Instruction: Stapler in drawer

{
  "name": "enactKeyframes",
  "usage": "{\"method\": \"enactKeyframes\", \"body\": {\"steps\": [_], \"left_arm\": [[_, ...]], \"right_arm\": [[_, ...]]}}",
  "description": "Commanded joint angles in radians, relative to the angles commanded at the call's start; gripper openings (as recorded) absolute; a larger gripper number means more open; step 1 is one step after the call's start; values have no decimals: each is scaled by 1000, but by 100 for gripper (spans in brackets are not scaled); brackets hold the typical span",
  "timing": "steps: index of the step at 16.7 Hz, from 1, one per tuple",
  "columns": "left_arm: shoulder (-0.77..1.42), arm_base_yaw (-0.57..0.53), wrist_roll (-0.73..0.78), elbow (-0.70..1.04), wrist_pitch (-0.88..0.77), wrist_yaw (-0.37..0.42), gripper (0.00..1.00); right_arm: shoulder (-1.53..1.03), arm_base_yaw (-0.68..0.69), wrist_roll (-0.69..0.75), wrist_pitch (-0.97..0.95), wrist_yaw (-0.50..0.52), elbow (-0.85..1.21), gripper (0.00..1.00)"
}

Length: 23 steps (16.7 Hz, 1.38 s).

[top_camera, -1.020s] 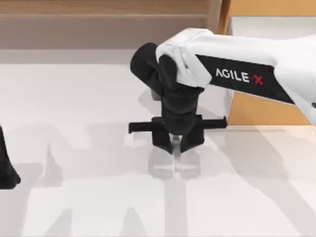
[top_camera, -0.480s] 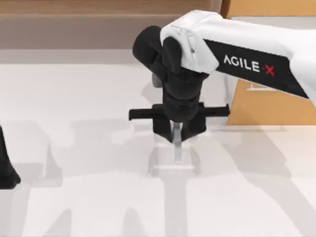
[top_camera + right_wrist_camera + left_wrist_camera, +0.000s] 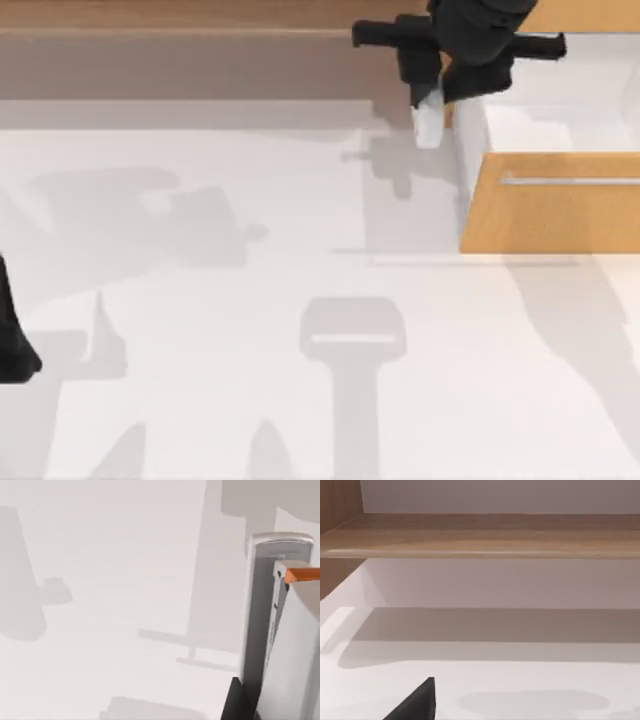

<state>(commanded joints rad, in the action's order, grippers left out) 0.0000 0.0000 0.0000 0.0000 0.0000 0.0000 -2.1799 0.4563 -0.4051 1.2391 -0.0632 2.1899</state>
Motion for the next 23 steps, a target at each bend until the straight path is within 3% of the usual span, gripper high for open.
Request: {"method": "enactKeyframes", "body": {"steps": [5,8,23], "left_arm": [[0,0,0,0,0,0,100],[0,0,0,0,0,0,100],[0,0,0,0,0,0,100]], "right_arm": [[-77,-236,170,74,47,78,0],[-168,-311,228,81,77,56,0],[-277,-316,236,43,84,-23,0]]}}
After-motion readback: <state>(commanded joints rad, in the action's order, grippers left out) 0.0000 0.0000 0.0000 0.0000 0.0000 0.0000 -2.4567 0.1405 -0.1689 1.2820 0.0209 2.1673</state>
